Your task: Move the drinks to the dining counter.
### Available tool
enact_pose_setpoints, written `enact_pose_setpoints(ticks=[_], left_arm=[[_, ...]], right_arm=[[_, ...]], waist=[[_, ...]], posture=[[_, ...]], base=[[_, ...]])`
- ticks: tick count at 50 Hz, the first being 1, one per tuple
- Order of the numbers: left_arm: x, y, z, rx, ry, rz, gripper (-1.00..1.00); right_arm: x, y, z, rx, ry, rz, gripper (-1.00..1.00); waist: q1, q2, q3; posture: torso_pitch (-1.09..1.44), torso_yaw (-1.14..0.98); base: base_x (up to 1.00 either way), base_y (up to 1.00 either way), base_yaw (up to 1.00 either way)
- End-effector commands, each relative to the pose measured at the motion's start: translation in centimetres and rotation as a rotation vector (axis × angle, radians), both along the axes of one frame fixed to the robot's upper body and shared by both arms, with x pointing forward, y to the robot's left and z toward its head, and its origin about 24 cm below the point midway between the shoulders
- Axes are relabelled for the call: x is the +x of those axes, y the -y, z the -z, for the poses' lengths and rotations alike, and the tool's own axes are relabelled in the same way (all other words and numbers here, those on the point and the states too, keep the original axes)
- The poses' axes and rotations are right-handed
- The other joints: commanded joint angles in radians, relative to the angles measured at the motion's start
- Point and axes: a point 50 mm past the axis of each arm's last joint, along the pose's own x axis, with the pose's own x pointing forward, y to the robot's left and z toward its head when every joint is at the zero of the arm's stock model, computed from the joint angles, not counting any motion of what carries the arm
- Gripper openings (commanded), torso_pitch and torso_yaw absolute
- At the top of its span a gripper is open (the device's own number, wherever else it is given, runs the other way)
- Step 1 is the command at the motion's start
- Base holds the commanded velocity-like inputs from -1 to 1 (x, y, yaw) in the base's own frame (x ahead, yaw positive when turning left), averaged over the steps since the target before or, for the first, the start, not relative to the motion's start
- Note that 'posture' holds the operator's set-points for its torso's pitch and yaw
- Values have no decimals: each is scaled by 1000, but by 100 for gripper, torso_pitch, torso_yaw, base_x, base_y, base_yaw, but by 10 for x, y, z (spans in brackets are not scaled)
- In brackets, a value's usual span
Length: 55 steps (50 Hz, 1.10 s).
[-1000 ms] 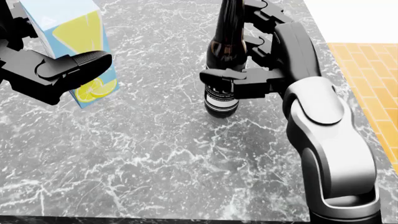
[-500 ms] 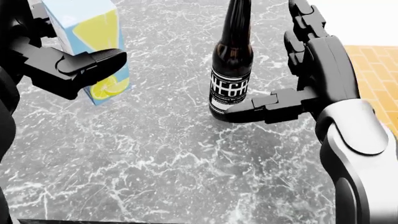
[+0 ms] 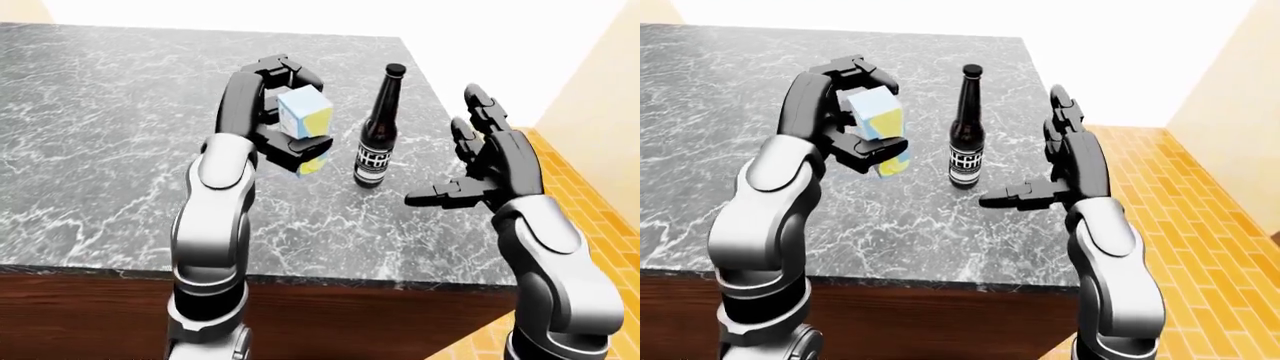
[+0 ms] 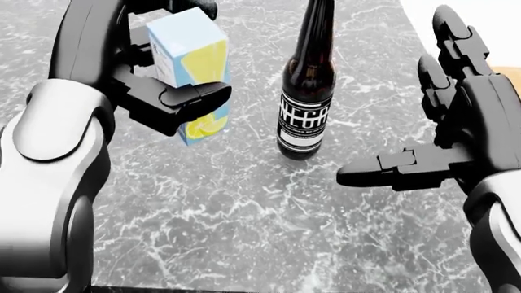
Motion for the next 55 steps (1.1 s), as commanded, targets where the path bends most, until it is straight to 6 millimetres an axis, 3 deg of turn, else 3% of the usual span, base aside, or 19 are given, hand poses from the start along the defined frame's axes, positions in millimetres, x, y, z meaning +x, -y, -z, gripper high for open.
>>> enact_pose_setpoints(ticks=[1,21,47,48,50,55], left_arm=[[-3,4,-21,-23,131,9,-100],[27,17,15,-36,80,21,-100],[37,13,40,-30,48,7,-100],[37,13,40,-30,48,8,-90],[37,12,41,-29,46,5,-45],[37,12,44,-25,40,6,-32]], right_arm=[[-4,-1,-13,-7,77,-2,100],[-2,-4,0,-9,66,-13,100],[-1,-4,2,-5,67,-11,100],[-1,-4,2,-4,68,-10,100],[-1,-3,3,-4,67,-10,100],[-1,-3,5,-2,65,-9,100]], waist=[[0,-1,-28],[-2,-2,-38],[-3,1,-44],[-3,1,-44],[-3,1,-43],[-3,1,-45]], posture=[[0,0],[0,0],[0,0],[0,0],[0,0],[0,0]], base=[[0,0,0],[0,0,0],[0,0,0],[0,0,0],[0,0,0],[0,0,0]])
